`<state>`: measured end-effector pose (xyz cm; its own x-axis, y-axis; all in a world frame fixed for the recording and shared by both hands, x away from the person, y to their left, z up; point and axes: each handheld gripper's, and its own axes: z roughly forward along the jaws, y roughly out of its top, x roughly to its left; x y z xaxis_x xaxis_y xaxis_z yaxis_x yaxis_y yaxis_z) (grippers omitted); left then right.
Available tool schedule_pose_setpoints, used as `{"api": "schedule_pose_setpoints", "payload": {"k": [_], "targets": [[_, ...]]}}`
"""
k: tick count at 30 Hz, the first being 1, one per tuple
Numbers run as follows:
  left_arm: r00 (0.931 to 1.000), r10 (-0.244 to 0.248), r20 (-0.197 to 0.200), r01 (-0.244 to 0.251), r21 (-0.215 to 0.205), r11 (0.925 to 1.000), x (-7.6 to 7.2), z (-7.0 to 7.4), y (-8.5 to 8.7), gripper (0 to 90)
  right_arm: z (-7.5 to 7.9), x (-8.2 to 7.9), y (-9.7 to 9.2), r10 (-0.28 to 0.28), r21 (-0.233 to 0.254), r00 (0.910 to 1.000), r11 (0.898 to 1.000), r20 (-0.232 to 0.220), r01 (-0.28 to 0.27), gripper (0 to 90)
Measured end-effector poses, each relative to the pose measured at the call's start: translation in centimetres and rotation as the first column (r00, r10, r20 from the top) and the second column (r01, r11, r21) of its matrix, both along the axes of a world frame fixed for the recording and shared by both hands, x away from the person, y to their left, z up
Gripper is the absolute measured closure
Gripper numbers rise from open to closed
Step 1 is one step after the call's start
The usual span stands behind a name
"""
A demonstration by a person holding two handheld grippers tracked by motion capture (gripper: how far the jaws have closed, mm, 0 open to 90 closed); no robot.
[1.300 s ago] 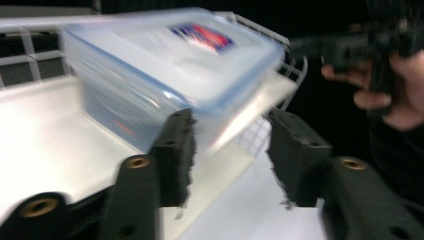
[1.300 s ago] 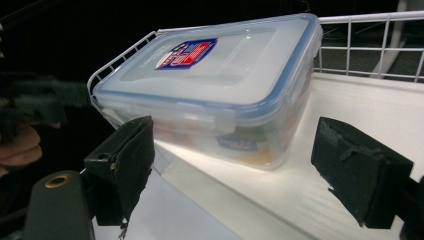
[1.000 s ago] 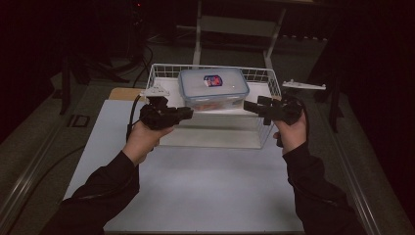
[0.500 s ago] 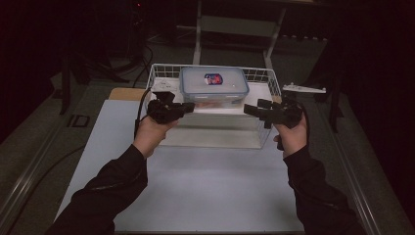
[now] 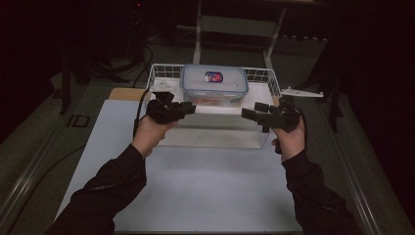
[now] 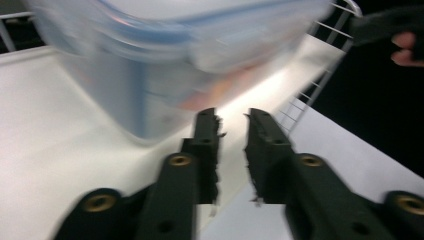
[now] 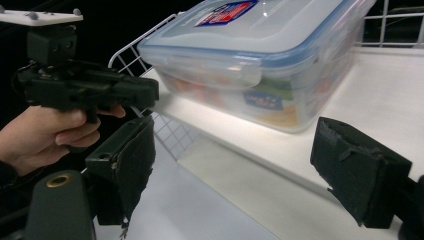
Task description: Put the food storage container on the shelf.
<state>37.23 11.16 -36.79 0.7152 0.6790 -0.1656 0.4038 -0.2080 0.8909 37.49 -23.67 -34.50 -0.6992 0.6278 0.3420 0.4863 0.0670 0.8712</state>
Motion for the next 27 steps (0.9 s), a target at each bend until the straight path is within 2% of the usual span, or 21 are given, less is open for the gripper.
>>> {"api": "schedule_pose_setpoints", "payload": {"k": [3, 6, 7, 8, 9, 11, 12, 16, 20, 23, 27], "targets": [[0.9985, -0.054, 0.007, 0.054, -0.019, 0.9984, -1.4, -0.2, -0.3, 54.1, -0.3, -0.5, 0.2, 0.016, -0.002, 0.9998, 1.000, 0.008, -0.016, 17.4], [0.9972, -0.073, 0.017, 0.074, -0.041, 0.9964, -2.8, -0.3, -0.6, 35.9, -0.6, -1.1, 0.4, 0.031, -0.004, 0.9994, 1.000, 0.016, -0.031, 17.3], [0.9959, -0.090, 0.008, 0.090, -0.064, 0.9938, -3.3, -0.3, -0.6, 30.9, -0.7, -1.4, 0.4, 0.037, -0.006, 0.9991, 0.999, 0.020, -0.037, 17.3], [0.9949, -0.100, 0.007, 0.100, -0.070, 0.9925, -3.6, -0.3, -0.6, 27.4, -0.9, -1.7, 0.6, 0.044, -0.007, 0.9988, 0.999, 0.022, -0.044, 17.2], [0.9919, -0.127, 0.010, 0.127, -0.085, 0.9882, -4.1, -0.4, -0.7, 21.0, -1.0, -1.9, 0.6, 0.048, -0.009, 0.9985, 0.999, 0.025, -0.048, 17.2], [0.9875, -0.156, 0.025, 0.157, -0.087, 0.9837, -5.1, -0.9, -1.0, 13.5, -1.3, -2.4, 0.8, 0.062, -0.012, 0.9975, 0.998, 0.035, -0.062, 16.9], [0.9875, -0.156, 0.025, 0.157, -0.087, 0.9837, -5.1, -0.9, -1.0, 7.5, -1.3, -2.4, 0.8, 0.062, -0.012, 0.9975, 0.998, 0.035, -0.062, 16.9], [0.9792, -0.202, 0.017, 0.203, -0.113, 0.9726, -6.2, -1.7, -1.4, 0.9, -2.1, -3.3, 1.1, 0.084, -0.022, 0.9955, 0.996, 0.044, -0.083, 16.6], [0.9750, -0.222, 0.015, 0.222, -0.113, 0.9685, -7.1, -2.5, -1.5, 0.9, -3.0, -4.1, 1.1, 0.093, -0.033, 0.9938, 0.995, 0.061, -0.091, 16.0], [0.9746, -0.220, 0.040, 0.223, -0.105, 0.9691, -7.8, -2.8, -1.4, 0.9, -3.7, -4.6, 1.0, 0.102, -0.039, 0.9928, 0.994, 0.063, -0.099, 15.6], [0.9712, -0.234, 0.045, 0.237, -0.104, 0.9658, -8.7, -3.5, -1.2, 0.9, -4.9, -5.3, 0.7, 0.129, -0.053, 0.9886, 0.991, 0.078, -0.125, 13.9]]}}
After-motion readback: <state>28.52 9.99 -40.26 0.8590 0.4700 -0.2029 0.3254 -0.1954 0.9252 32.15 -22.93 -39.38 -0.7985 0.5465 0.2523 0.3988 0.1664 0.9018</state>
